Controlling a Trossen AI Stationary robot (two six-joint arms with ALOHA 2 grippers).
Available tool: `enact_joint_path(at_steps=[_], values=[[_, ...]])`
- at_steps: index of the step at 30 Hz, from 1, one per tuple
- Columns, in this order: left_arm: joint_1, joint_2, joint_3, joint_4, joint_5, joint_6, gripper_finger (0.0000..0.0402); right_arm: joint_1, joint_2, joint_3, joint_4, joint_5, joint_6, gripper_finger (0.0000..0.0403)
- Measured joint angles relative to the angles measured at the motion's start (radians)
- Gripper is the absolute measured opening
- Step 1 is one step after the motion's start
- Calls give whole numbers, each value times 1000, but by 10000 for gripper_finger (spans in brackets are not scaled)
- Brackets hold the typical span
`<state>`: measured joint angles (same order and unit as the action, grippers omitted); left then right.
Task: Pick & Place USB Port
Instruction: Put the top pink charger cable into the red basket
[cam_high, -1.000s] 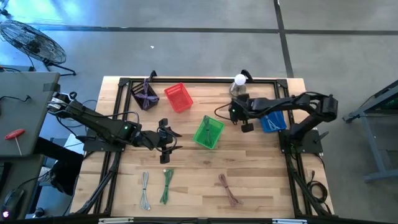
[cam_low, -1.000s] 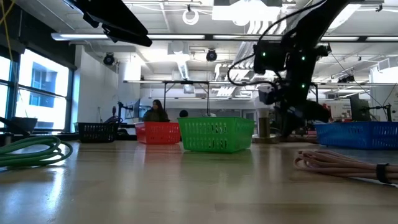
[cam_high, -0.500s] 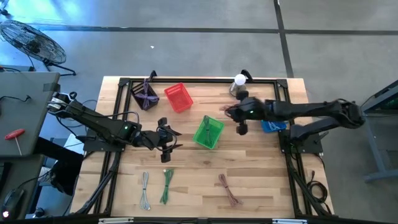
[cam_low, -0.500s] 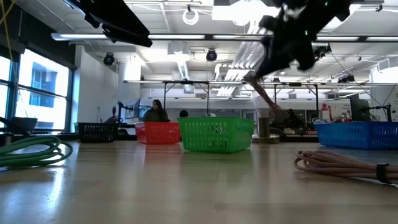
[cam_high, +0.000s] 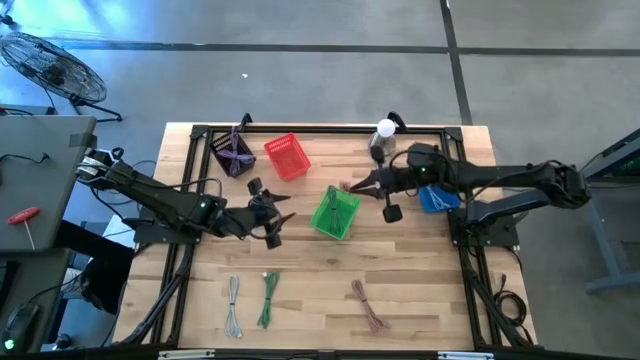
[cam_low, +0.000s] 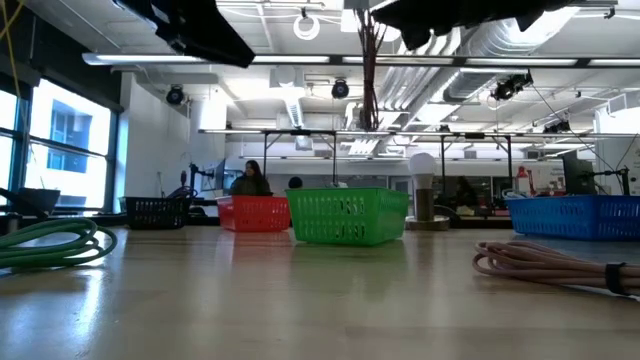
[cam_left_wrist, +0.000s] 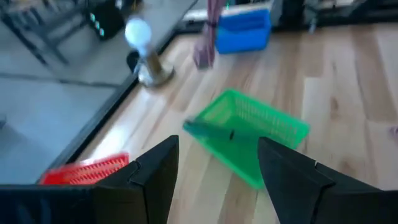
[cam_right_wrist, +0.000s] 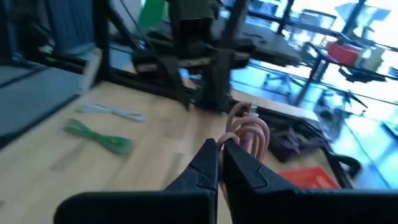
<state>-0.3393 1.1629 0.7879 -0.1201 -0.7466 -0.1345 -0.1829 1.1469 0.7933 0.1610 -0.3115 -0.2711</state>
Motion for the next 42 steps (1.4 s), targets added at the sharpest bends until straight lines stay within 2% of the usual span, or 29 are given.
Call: enact_joint_path(at_steps=[3, 7, 13, 20, 27, 32, 39, 42], values=[[3, 0, 0, 105, 48, 91, 211, 27, 0, 0, 32, -14, 9, 0], [43, 0, 0, 238, 206, 177, 211, 68, 0, 0, 77, -38, 7, 0], [160, 9, 0, 343, 459, 164, 211, 136, 0, 0, 133, -39, 6, 0], [256, 131, 0, 549, 715, 156, 211, 186, 0, 0, 159, -41, -1, 0], [283, 276, 7, 770, 789, 165, 211, 183, 0, 0, 144, -39, -2, 0], [280, 350, 62, 782, 790, 240, 211, 183, 6, -1, 120, -39, -17, 0], [280, 420, 137, 772, 812, 240, 210, 183, 32, -2, 112, -36, -18, 0], [280, 426, 145, 753, 795, 287, 190, 183, 33, -2, 105, -36, -21, 0]])
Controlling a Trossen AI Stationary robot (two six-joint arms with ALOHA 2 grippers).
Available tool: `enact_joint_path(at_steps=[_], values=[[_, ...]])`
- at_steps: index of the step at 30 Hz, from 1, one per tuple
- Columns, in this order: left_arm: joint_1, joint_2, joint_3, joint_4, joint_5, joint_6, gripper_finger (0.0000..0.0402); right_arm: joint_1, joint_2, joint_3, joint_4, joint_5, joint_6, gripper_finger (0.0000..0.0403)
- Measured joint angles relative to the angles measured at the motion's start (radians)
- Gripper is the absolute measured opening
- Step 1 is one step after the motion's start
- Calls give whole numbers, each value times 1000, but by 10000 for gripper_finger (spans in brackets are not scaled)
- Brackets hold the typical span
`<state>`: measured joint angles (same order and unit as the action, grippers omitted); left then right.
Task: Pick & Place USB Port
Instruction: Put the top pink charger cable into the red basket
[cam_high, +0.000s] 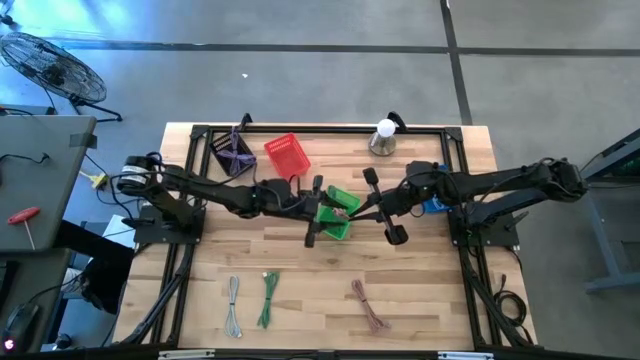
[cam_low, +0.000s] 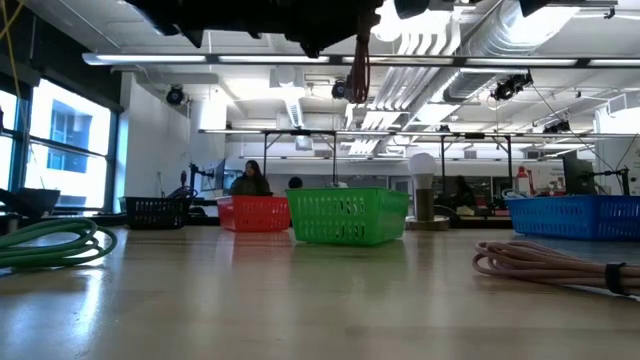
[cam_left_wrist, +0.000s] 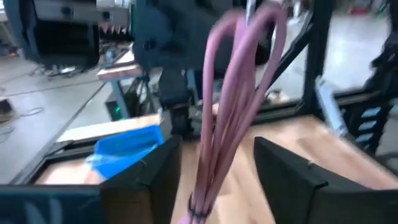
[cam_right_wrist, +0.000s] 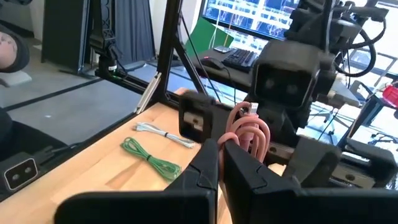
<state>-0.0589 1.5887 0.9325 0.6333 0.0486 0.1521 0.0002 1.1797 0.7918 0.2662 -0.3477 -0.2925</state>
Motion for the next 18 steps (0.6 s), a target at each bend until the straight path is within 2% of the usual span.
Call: enact_joint_path(at_steps=[3, 7, 8, 12, 18], values=[[0, 0, 0, -52, -47, 25, 136, 1, -4, 0, -1, -1, -1, 0], [0, 0, 0, -100, -86, 35, 30, 1, -5, 0, -12, 0, 6, 0], [-1, 0, 0, -106, -88, 42, 20, 1, -4, 0, -17, 1, 17, 1], [-7, 0, 0, -108, -131, 54, 23, 3, -5, 0, -22, 40, 104, 26], [-7, -20, 1, -184, -255, 60, 13, 18, -19, -1, -31, 257, 157, 112]])
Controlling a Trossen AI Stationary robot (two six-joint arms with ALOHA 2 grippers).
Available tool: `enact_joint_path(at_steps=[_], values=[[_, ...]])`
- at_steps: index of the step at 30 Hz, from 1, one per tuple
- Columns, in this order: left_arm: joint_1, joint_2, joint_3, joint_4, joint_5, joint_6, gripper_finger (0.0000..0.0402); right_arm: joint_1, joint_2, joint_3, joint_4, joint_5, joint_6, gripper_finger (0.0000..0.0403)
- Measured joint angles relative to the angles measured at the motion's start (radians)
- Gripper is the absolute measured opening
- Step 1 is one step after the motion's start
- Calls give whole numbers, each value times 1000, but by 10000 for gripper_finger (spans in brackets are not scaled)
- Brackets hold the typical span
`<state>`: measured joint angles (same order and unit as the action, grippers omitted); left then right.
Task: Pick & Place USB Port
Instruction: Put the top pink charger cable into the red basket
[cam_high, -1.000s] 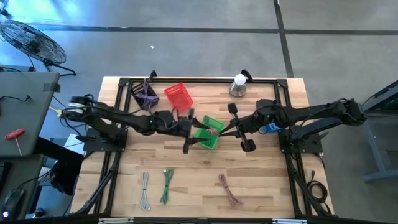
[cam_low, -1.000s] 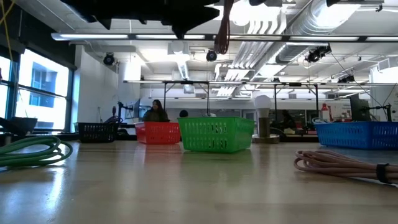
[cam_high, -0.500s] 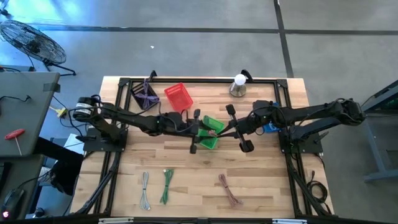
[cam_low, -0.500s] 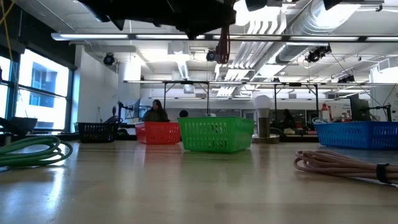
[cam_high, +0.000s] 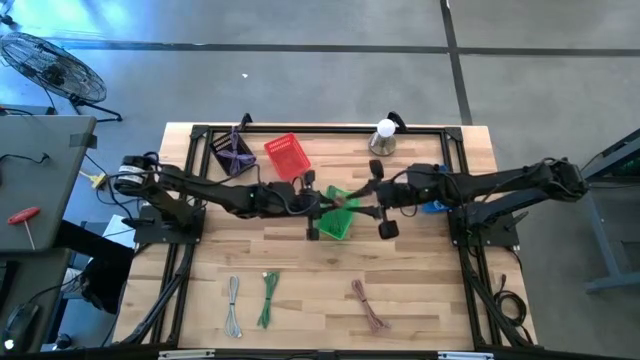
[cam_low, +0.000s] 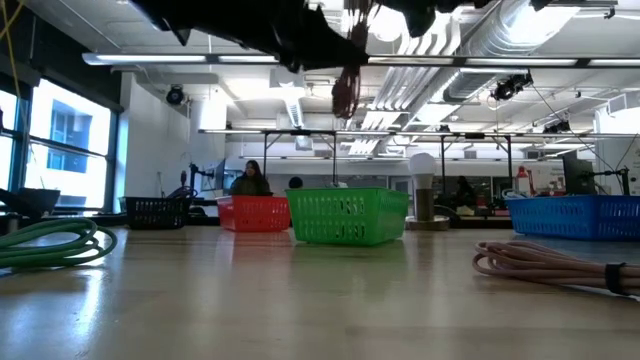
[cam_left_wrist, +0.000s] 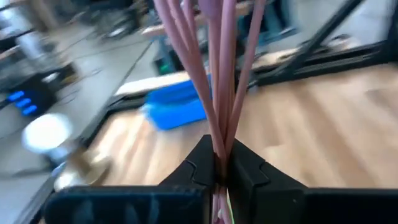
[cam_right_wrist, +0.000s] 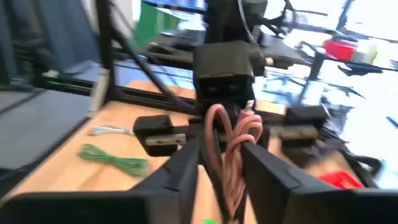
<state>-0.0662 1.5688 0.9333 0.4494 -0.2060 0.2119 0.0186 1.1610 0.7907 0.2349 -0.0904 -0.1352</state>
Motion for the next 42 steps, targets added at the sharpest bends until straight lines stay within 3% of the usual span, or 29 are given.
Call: enact_joint_path(at_steps=[5, 10, 14, 18, 21, 25, 28, 36, 42], values=[[-8, -42, -1, -163, -251, -20, 12, 4, -58, -1, 16, 137, -36, 179], [2, -120, -1, -317, -508, -135, 13, 3, -139, -4, -61, 256, -48, 212], [59, -181, -3, -476, -586, -269, 14, 3, -185, -4, -125, 274, -44, 214], [180, -211, -1, -598, -524, -390, 15, 4, -188, -4, -170, 265, 11, 211], [304, -206, -2, -639, -387, -478, 15, 4, -182, -4, -185, 263, 23, 211], [449, -174, -16, -625, -221, -583, 15, 4, -172, -4, -214, 254, 33, 211], [514, -140, -32, -608, -168, -620, 15, 4, -171, -4, -233, 225, 49, 211], [579, -33, -76, -466, -66, -643, 16, 4, -166, -4, -269, 191, 44, 211], [579, 46, -79, -431, -51, -643, 16, 4, -166, -4, -308, 185, 46, 210]])
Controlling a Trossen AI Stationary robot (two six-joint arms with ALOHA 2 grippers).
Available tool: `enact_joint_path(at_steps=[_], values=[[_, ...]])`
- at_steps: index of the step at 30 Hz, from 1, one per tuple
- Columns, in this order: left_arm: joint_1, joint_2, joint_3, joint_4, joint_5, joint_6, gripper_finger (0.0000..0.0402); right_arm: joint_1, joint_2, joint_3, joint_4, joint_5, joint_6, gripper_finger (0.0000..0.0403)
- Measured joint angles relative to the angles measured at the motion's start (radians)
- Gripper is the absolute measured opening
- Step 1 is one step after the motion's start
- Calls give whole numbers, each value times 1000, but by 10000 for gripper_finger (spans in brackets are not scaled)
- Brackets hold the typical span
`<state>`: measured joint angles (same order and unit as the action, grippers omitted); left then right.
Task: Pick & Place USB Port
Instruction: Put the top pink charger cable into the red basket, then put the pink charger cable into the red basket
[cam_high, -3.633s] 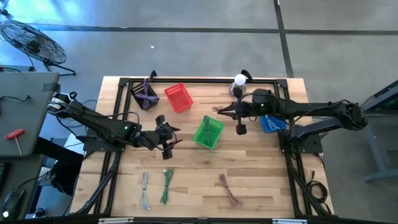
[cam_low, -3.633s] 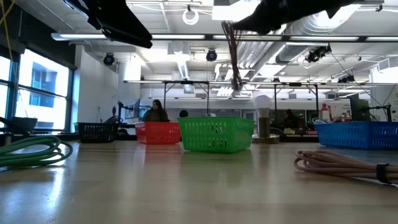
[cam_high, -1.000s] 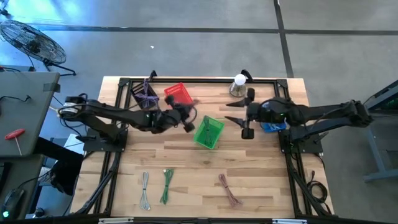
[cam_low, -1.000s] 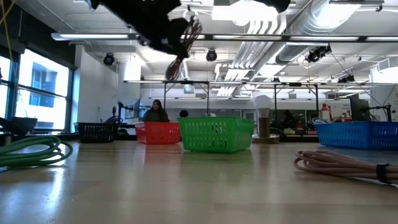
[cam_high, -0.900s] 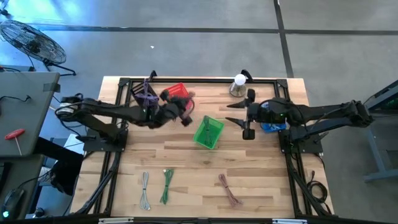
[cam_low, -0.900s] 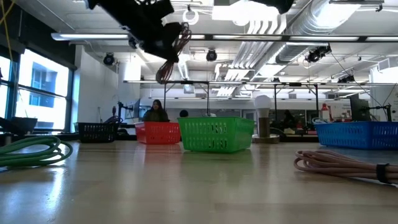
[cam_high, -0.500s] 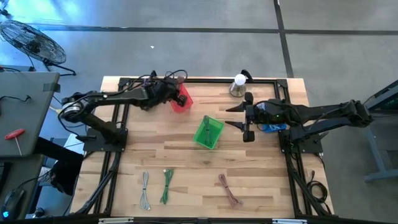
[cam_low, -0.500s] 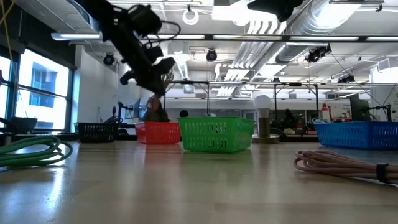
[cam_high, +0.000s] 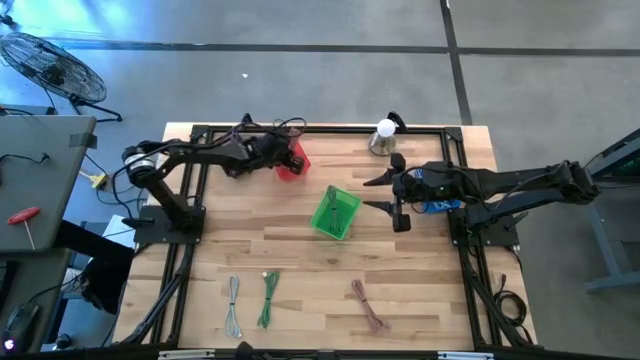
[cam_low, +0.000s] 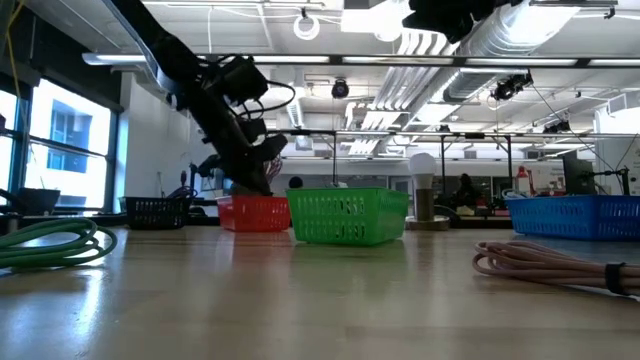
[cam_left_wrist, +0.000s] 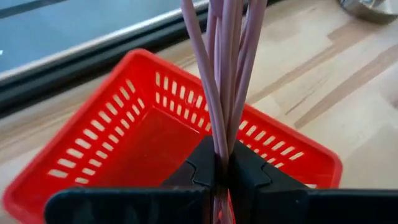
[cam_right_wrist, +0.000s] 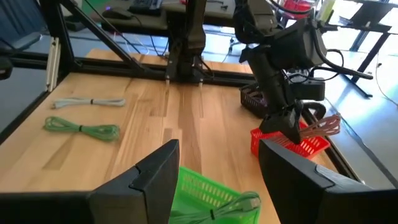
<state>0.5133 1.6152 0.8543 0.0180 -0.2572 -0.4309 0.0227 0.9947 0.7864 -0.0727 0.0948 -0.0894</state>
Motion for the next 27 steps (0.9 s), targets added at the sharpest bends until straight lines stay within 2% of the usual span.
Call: enact_joint_path(at_steps=[5, 9, 21, 27], values=[[0, 22, 0, 11, 20, 9, 18, 0, 0, 0, -19, -25, 2, 211], [-3, 21, 0, 12, 21, 11, 35, 0, 0, 0, -21, -53, 3, 212], [-3, 21, 0, -22, 23, 7, 156, 0, 0, 0, -22, -54, 3, 212], [-3, -2, 0, -28, 113, 6, 214, 0, 0, 0, -47, -54, 3, 210]])
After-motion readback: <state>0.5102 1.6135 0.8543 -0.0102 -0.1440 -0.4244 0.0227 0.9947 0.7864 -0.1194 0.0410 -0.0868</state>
